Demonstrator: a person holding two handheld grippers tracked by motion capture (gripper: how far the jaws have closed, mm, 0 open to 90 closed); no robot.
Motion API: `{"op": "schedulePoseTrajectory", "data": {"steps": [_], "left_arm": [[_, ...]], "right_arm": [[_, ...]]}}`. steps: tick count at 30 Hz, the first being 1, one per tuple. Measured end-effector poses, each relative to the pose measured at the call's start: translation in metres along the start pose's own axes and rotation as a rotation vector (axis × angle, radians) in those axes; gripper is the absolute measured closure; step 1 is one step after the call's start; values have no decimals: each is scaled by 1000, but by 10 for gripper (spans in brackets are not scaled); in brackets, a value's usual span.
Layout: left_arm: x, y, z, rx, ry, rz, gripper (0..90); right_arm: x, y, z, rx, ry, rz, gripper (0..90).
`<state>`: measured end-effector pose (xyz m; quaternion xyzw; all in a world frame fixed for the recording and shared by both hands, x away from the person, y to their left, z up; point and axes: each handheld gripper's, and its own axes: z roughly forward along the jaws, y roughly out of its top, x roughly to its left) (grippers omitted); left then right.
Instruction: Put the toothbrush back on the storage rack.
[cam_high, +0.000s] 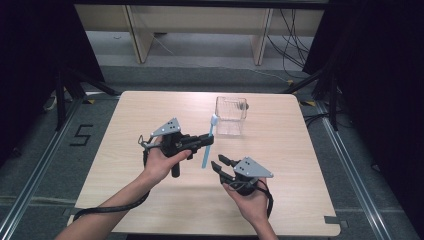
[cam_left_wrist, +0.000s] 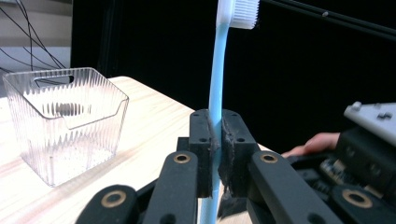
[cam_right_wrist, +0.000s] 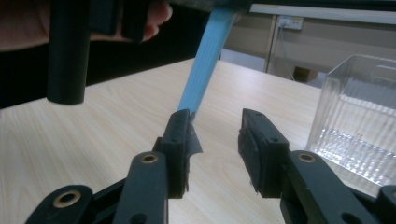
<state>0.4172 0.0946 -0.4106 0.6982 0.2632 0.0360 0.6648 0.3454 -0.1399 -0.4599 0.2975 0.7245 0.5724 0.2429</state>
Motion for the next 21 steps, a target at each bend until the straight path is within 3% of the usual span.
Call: {"op": "schedulePoseTrajectory", "data": {"steps": [3,5,6,8,9,13,15,16,18,19,21], "left_arm": [[0,-1,0,-21,-2,1,836],[0,-1,0,-27,-1,0,836],[1,-2,-1,-29,0,4,836],[1,-4,-1,-39,3,-4,836],[2,-4,-1,-45,3,-9,836],[1,-9,0,-56,7,-8,836],[1,-10,0,-58,8,-3,835],[0,-11,1,-58,12,-1,835],[0,-12,1,-62,15,3,835],[-1,-12,2,-62,17,8,835],[-2,-13,2,-61,21,16,835]], "right_arm": [[-1,5,-5,-6,14,72,630],[-2,8,-7,-15,14,68,621],[-1,9,-7,-19,30,94,616],[2,12,-9,3,17,131,602],[-1,13,-7,-6,13,104,593],[3,15,1,-3,24,138,566],[2,15,3,-1,10,111,564],[5,16,8,5,-1,143,563],[5,18,11,10,-7,152,564],[4,18,13,4,-20,130,564],[5,19,17,8,-17,153,565]]}}
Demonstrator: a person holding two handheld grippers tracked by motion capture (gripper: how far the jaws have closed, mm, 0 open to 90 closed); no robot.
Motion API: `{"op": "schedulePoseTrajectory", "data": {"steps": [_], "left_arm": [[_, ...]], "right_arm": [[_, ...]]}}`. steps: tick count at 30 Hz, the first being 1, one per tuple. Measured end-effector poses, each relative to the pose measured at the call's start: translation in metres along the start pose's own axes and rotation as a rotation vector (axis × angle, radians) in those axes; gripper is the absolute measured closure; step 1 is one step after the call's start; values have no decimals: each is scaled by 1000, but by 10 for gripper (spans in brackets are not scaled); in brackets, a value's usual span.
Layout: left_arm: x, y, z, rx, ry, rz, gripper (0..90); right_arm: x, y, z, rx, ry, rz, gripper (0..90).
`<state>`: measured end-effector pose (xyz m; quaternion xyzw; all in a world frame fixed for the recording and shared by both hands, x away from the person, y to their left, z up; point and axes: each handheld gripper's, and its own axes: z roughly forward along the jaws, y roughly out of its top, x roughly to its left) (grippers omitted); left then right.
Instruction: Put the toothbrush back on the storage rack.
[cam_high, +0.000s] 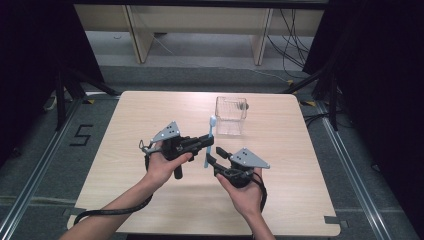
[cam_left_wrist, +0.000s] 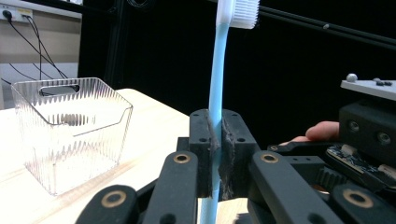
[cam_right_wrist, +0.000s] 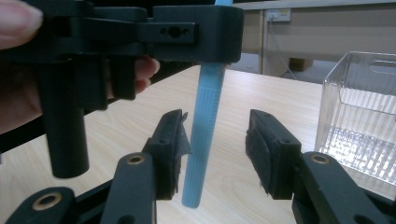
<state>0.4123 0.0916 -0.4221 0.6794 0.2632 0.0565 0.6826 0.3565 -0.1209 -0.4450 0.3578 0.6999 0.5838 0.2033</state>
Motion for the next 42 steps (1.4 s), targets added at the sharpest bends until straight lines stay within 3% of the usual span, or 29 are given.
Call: {"op": "schedulePoseTrajectory", "data": {"steps": [4,10,12,18,20,22,25,26,29,32,33,35,36,37,38,42], "left_arm": [[-1,-2,1,2,9,12,834],[-3,-4,2,-1,10,15,834],[-3,-4,2,-1,11,16,834],[-3,-5,3,3,13,15,834],[-4,-6,4,3,15,13,834],[-4,-6,4,4,14,12,834],[-3,-7,5,7,13,11,833],[-3,-7,5,8,13,11,833],[-4,-7,5,14,12,10,825],[-4,-7,6,35,18,5,731],[-5,-6,6,40,24,12,683],[-5,-5,6,46,32,30,601],[-6,-5,4,52,39,39,601],[-6,-4,2,54,47,47,565],[-5,-3,-3,53,62,59,504],[-1,-2,-16,64,109,87,439]], "right_arm": [[3,2,4,9,-39,25,588],[5,3,8,-2,-29,32,646],[4,3,9,-6,-34,7,660],[5,3,8,2,-40,10,688],[4,4,8,3,-60,-13,695],[6,4,8,2,-51,11,717],[6,4,7,5,-53,4,774],[5,4,6,-5,-73,-22,782],[4,3,7,-3,-53,-6,787],[3,2,7,11,-45,-1,790],[2,2,6,21,-62,0,790],[1,1,7,15,-52,7,790],[-2,1,6,15,-70,-12,790],[-4,1,7,16,-58,1,790],[-9,1,4,17,-76,15,790],[-20,4,0,9,-91,29,790]]}}
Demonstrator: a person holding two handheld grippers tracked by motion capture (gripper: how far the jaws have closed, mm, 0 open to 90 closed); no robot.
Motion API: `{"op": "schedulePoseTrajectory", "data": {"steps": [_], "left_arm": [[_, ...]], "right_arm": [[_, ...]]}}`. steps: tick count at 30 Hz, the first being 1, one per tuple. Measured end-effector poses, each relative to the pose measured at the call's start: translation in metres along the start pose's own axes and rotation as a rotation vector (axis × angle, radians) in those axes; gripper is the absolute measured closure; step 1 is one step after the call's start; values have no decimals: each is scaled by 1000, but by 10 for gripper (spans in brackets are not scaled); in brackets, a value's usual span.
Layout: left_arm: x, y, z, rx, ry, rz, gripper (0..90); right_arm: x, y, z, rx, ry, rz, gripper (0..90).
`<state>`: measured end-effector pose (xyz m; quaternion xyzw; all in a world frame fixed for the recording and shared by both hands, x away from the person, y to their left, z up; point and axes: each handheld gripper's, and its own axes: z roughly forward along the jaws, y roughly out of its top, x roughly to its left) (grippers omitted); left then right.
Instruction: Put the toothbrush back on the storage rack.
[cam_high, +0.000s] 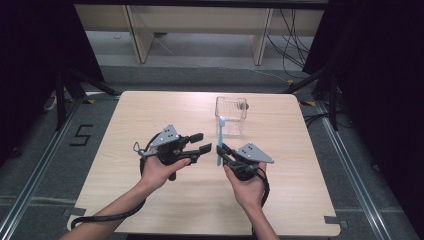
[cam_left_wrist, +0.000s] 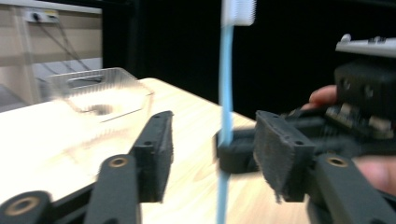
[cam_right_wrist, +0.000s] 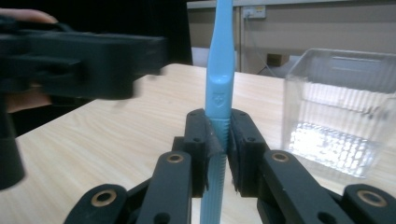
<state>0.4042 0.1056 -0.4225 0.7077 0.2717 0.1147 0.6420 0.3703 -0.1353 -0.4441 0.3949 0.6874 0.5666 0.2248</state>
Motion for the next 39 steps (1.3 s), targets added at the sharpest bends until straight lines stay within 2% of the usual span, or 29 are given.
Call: {"op": "schedulePoseTrajectory", "data": {"steps": [2,3,4,5,7,10,12,15,16,17,18,19,20,21,22,24,25,26,29,30,32,34,35,36,37,38,39], "left_arm": [[5,-1,-7,11,26,16,413],[7,-2,-9,18,34,27,404],[9,-3,-13,20,47,34,400],[11,-4,-16,24,54,39,395],[15,-7,-22,31,74,47,389],[18,-11,-31,42,92,56,387],[20,-13,-37,43,101,58,387],[23,-16,-47,43,123,61,387],[24,-19,-54,41,139,65,387],[25,-21,-57,44,146,68,387],[25,-22,-60,45,152,68,387],[27,-25,-65,47,166,77,387],[28,-28,-67,45,169,86,386],[29,-31,-73,57,190,95,384],[31,-33,-76,58,197,97,382],[36,-38,-85,49,223,80,377],[40,-42,-90,46,241,75,374],[43,-44,-93,49,255,72,371],[51,-52,-105,42,295,46,363],[52,-55,-106,33,299,40,362],[55,-60,-111,42,324,37,358],[57,-68,-115,29,341,32,354],[57,-70,-116,37,354,28,352],[58,-73,-118,37,363,19,351],[60,-77,-119,14,358,2,349],[61,-79,-120,7,362,-13,346],[61,-80,-122,14,375,-20,344]], "right_arm": [[-6,1,-1,-11,-2,-3,790],[-10,2,-2,-19,-11,-20,790],[-11,2,-3,-17,-18,2,790],[-15,3,-3,-29,-21,-8,790],[-19,3,-5,-38,-32,11,790],[-26,4,-7,-64,-41,10,790],[-27,5,-7,-85,-56,3,790],[-28,8,-8,-89,-54,0,790],[-29,9,-8,-92,-71,-19,790],[-30,11,-8,-104,-62,-34,790],[-28,12,-9,-84,-69,-23,790],[-30,13,-9,-102,-82,-52,790],[-30,13,-9,-98,-69,-28,790],[-31,14,-10,-96,-90,-41,790],[-32,15,-9,-93,-76,-26,790],[-34,16,-8,-104,-98,-46,790],[-35,17,-8,-92,-87,-39,791],[-36,18,-9,-90,-105,-41,790],[-41,22,-8,-90,-110,-38,790],[-42,23,-7,-100,-125,-40,790],[-45,26,-5,-102,-121,-27,790],[-48,29,-4,-105,-136,-48,790],[-49,31,-2,-108,-134,-38,790],[-49,32,-2,-111,-134,-41,790],[-51,34,-1,-115,-135,-49,790],[-51,36,-1,-120,-146,-33,789],[-54,38,0,-125,-151,-45,789]]}}
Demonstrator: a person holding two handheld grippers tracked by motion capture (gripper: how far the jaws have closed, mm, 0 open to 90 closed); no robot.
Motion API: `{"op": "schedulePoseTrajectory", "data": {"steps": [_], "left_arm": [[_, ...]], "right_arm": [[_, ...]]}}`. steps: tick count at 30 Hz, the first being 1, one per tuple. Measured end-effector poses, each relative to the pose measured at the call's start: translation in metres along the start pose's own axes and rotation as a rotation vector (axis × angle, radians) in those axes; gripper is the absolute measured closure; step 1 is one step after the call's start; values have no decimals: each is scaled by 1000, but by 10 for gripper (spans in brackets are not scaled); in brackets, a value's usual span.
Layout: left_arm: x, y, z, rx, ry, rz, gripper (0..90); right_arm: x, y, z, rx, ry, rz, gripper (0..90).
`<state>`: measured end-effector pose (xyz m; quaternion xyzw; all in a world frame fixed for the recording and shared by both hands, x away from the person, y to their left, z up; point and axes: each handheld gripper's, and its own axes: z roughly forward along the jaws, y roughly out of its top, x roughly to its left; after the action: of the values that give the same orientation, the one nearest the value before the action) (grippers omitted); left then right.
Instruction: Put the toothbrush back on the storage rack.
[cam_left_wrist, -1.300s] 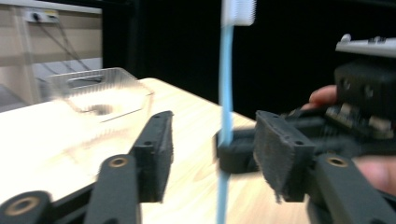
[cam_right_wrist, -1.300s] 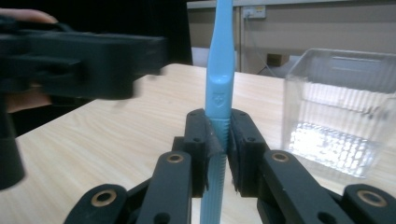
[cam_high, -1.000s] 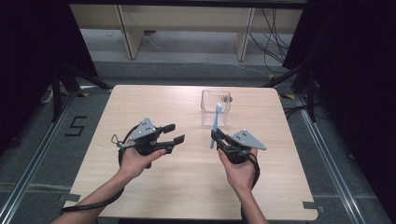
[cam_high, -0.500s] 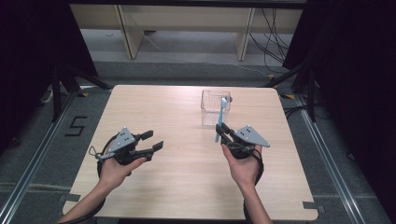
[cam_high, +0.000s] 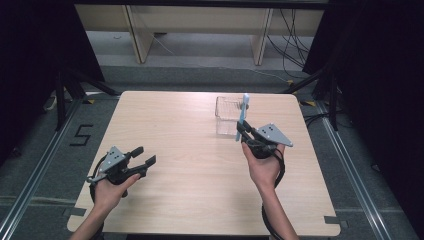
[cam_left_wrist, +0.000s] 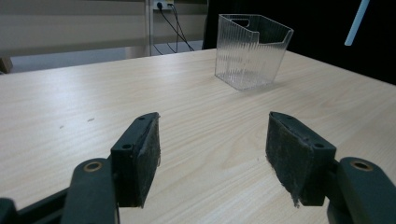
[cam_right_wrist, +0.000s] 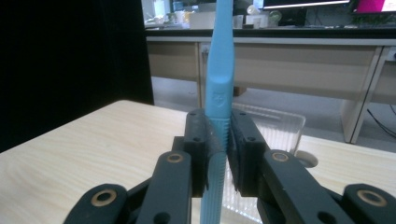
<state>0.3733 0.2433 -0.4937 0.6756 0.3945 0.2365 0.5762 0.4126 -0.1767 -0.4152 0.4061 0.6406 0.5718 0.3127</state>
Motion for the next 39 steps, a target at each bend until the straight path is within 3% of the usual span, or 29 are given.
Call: {"op": "schedulePoseTrajectory", "data": {"steps": [7,11,17,19,20,24,25,29,30,31,32,39], "left_arm": [[5,-13,1,-6,36,-12,340],[6,-19,3,-1,34,-28,341],[4,-25,4,-8,41,-14,339],[3,-28,5,0,42,0,337],[3,-28,5,3,43,2,337],[4,-29,5,-12,42,-1,334],[4,-29,5,-11,46,-1,333],[4,-29,4,-15,51,1,332],[4,-29,4,-16,52,2,332],[4,-29,4,-16,53,4,332],[3,-30,4,-16,55,6,332],[3,-30,4,-21,61,12,332]], "right_arm": [[-11,11,5,-18,-38,14,789],[-17,15,10,-15,-50,11,789],[-23,21,15,-24,-68,4,789],[-23,23,18,-17,-63,28,789],[-25,24,20,-32,-77,-4,788],[-26,26,25,-24,-80,20,788],[-27,26,26,-27,-86,4,788],[-29,27,31,-26,-99,13,788],[-32,27,33,-39,-98,-8,788],[-31,28,33,-29,-110,7,788],[-34,29,34,-31,-108,-14,788],[-39,30,42,-28,-107,7,787]]}}
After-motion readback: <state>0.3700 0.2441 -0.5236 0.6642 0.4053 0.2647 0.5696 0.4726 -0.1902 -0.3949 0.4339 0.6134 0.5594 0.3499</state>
